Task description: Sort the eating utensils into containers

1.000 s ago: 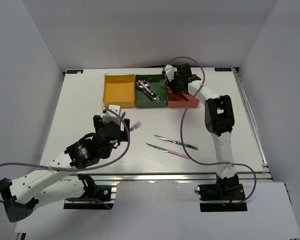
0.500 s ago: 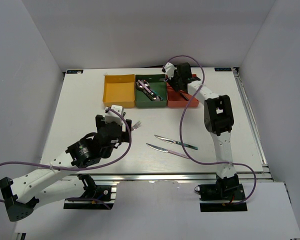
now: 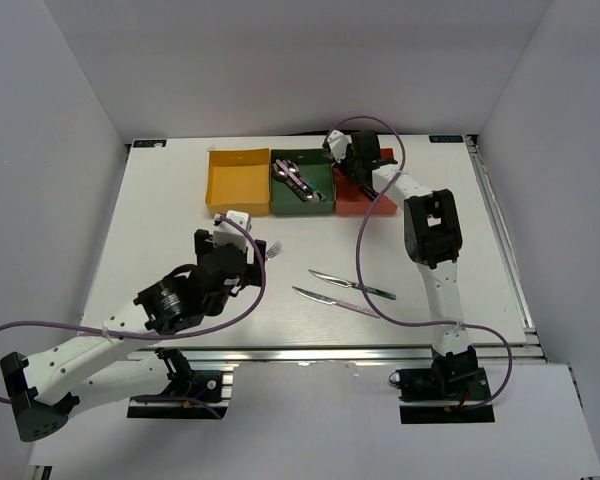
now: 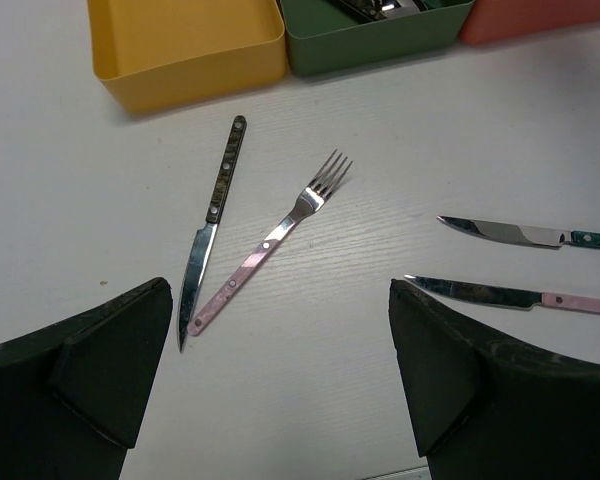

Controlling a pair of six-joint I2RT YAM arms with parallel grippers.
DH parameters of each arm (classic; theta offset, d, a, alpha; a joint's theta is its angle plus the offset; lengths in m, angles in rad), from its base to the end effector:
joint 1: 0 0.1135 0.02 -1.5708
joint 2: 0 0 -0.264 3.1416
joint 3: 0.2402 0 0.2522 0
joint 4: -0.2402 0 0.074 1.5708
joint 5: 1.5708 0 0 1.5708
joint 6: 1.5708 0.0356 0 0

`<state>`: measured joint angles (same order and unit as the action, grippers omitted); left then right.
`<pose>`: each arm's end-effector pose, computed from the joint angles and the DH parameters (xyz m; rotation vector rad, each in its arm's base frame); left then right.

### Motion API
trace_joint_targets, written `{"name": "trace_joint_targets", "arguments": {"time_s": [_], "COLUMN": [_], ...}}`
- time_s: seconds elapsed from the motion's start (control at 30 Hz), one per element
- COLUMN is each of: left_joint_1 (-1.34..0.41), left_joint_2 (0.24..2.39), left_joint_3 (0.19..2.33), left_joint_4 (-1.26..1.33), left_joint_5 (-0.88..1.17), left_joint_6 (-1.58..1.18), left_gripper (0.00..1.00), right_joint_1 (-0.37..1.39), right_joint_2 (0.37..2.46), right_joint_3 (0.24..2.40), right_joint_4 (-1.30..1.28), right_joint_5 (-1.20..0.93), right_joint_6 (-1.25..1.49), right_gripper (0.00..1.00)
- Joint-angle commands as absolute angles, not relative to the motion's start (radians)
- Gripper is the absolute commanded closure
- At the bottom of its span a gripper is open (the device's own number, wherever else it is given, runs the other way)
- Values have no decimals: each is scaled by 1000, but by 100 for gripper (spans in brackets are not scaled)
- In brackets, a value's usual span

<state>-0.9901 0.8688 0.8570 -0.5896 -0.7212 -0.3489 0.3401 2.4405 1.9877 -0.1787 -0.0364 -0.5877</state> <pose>0.1174 -0.1361 0.3152 0.2498 1.9946 -0.0614 0.5244 0.1869 0.1659 -1.0041 1.9615 -0.0983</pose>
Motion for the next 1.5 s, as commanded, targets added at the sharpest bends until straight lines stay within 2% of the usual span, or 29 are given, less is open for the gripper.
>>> {"name": "trace_joint_targets", "arguments": {"time_s": [0.0, 0.2, 0.37, 0.67, 0.77, 0.8, 0.93, 1.0, 1.1, 1.13, 1.2, 1.37, 1.4, 1.47], "left_joint_1": [-988, -989, -988, -988, -988, -988, -988, -988, -988, -988, -988, -968, -938, -870], "left_joint_2": [880, 862, 845, 839, 839, 841, 841, 841, 853, 891, 958, 1208, 1229, 1253], "left_joint_3": [847, 847, 844, 845, 845, 844, 845, 842, 831, 831, 867, 966, 985, 1009], "left_joint_4": [-572, -574, -577, -577, -580, -578, -581, -578, -537, -529, -547, -621, -623, -623], "left_joint_5": [-709, -703, -701, -709, -709, -710, -712, -710, -678, -654, -641, -646, -629, -560], "left_joint_6": [-345, -348, -351, -357, -357, -359, -362, -362, -339, -324, -318, -232, -209, -169], "left_gripper": [2, 2, 2, 2, 2, 2, 2, 2, 2, 2, 2, 2, 2, 2], "right_joint_1": [334, 334, 330, 308, 307, 305, 307, 307, 308, 308, 314, 356, 359, 357], "right_joint_2": [2364, 2292, 2289, 2299, 2301, 2299, 2286, 2270, 2221, 2201, 2114, 1820, 1772, 1637], "right_joint_3": [1941, 1890, 1894, 1891, 1899, 1901, 1898, 1899, 1908, 1907, 1892, 1686, 1642, 1483], "right_joint_4": [-132, -130, -169, -201, -210, -212, -218, -222, -256, -273, -278, -258, -261, -267], "right_joint_5": [-34, 6, 78, 74, 81, 86, 90, 94, 94, 89, 104, 365, 348, 93], "right_joint_6": [-591, -586, -594, -549, -538, -534, -525, -517, -477, -459, -373, -32, 16, 54], "right_gripper": [92, 91, 90, 87, 74, 58, 48, 35, 22, 12, 11, 11, 11, 11]}}
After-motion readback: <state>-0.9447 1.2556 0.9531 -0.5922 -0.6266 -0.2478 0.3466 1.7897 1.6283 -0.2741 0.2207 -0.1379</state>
